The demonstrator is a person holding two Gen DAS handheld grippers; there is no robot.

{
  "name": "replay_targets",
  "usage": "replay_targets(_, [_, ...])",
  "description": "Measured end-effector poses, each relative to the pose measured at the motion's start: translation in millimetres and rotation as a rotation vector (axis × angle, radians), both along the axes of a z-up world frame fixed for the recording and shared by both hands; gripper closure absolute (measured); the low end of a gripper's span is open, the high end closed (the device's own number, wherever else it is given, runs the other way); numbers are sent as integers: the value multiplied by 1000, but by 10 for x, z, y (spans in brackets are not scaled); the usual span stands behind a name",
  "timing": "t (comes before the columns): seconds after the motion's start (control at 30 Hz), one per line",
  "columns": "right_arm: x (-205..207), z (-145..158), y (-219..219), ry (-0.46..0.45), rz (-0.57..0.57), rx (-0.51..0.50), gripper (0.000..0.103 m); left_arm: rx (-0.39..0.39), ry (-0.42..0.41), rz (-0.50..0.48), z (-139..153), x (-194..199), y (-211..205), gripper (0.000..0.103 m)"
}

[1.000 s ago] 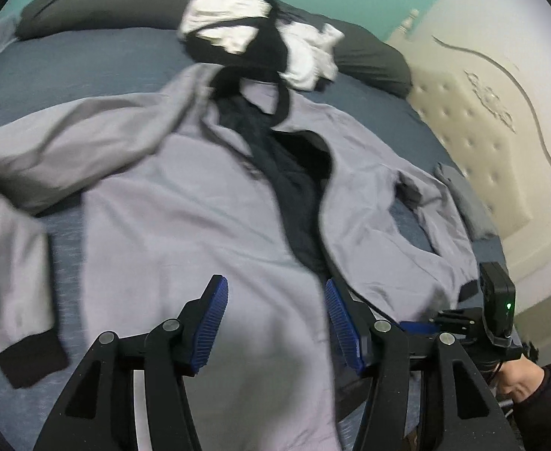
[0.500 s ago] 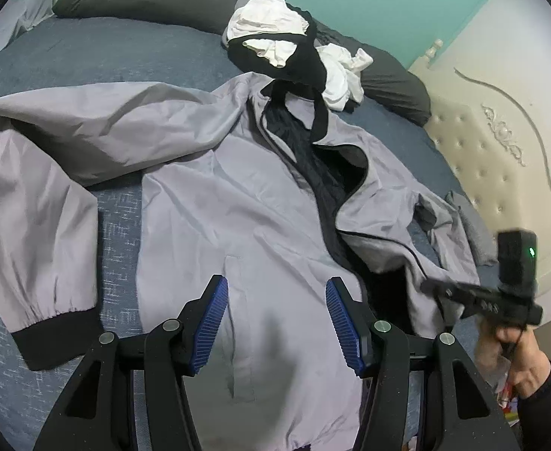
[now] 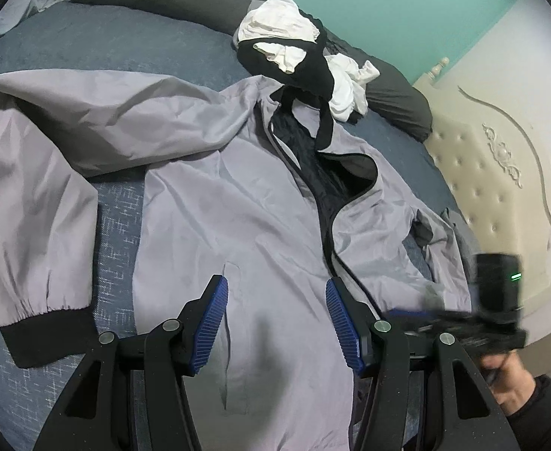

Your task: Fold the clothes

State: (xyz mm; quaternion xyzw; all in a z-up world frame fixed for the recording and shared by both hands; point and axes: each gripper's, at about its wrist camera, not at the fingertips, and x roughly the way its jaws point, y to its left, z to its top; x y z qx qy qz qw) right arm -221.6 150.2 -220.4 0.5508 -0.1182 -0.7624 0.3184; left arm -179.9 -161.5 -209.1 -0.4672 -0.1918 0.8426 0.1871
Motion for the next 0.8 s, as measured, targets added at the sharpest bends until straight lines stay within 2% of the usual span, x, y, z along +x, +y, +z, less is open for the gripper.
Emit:
replay_targets(0.03, [25, 110, 122, 23, -12, -17, 67, 0, 0, -5, 5, 5, 28, 44])
replay_targets(0.1, [64, 307, 374, 68, -43, -19, 66, 0, -1, -15, 14, 17, 89, 44])
replay_targets(0.17, [91, 462, 625, 115, -93, 22, 66, 2, -6, -34, 19, 38, 221, 44])
replay_targets(0.27, [110, 542, 996, 158, -182, 122, 66, -4, -15, -78, 9, 86, 503, 44])
replay_targets(0.37, [152, 401, 1239, 125, -254, 211, 66, -33, -38, -133, -55, 146, 875, 44])
replay_targets(0.4, [180, 341, 1304, 112, -276, 234, 63, -44, -48, -149, -80, 163, 993, 44])
replay_targets(0.43, [211, 293, 1368, 101, -295, 250, 56, -55, -59, -165, -109, 179, 1110, 44])
replay_targets(0.5, [287, 219, 1461, 87, -311, 235, 51, -61, -96, -183, -199, 188, 1338, 43])
replay_targets(0.63, [396, 120, 1499, 76, -292, 208, 51, -94, -132, -205, -306, 179, 1683, 39])
replay_targets(0.8, [442, 85, 1539, 74, -284, 186, 51, -148, -166, -200, -441, 156, 1828, 39])
